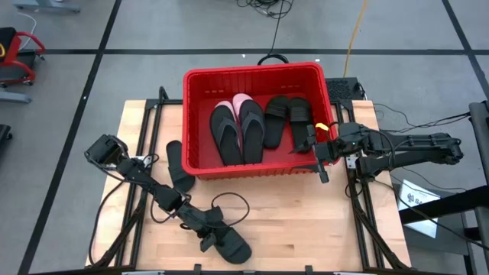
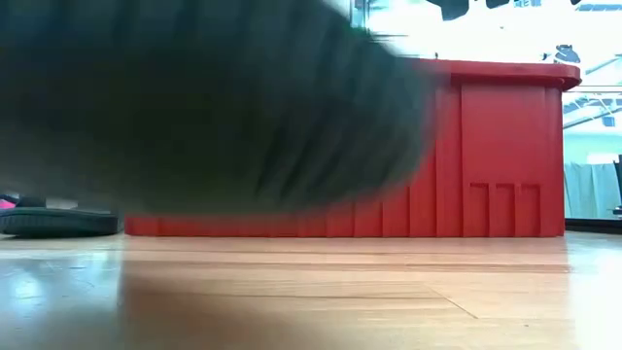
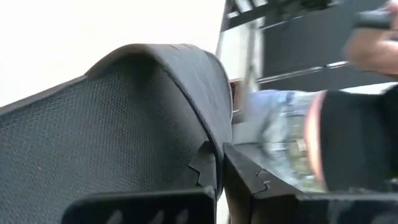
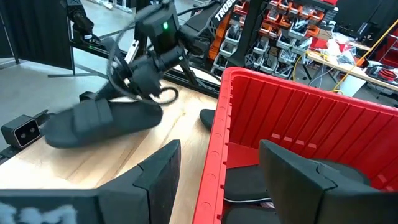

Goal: Pick and place slides into bin
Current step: Put the black slide into the red bin

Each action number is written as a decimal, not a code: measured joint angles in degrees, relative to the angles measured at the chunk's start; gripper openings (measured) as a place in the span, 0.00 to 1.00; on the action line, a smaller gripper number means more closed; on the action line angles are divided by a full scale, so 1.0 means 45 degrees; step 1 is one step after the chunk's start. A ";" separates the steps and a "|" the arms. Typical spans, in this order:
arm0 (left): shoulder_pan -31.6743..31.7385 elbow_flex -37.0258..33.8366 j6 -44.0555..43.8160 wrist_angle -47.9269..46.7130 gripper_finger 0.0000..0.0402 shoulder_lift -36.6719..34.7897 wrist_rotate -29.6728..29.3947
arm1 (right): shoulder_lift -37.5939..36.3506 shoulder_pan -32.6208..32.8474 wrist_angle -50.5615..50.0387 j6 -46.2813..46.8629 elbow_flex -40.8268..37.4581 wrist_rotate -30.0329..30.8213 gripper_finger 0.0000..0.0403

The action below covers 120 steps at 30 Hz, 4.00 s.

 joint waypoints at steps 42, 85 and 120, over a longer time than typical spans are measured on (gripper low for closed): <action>0.4369 0.9769 1.5855 -0.3424 0.00 -0.2763 -0.8223 | 0.0149 -0.0005 0.4324 -0.1517 0.0000 0.2451 0.51; 0.6562 0.9755 1.6145 -0.0547 0.00 -0.0999 -0.5736 | 0.4469 -0.0204 1.6311 0.0461 0.0000 0.4410 0.50; 0.6572 0.9755 1.6581 -0.1311 0.34 -0.0975 -0.8521 | 0.2358 -0.1596 1.0889 0.0666 0.0489 0.4640 0.15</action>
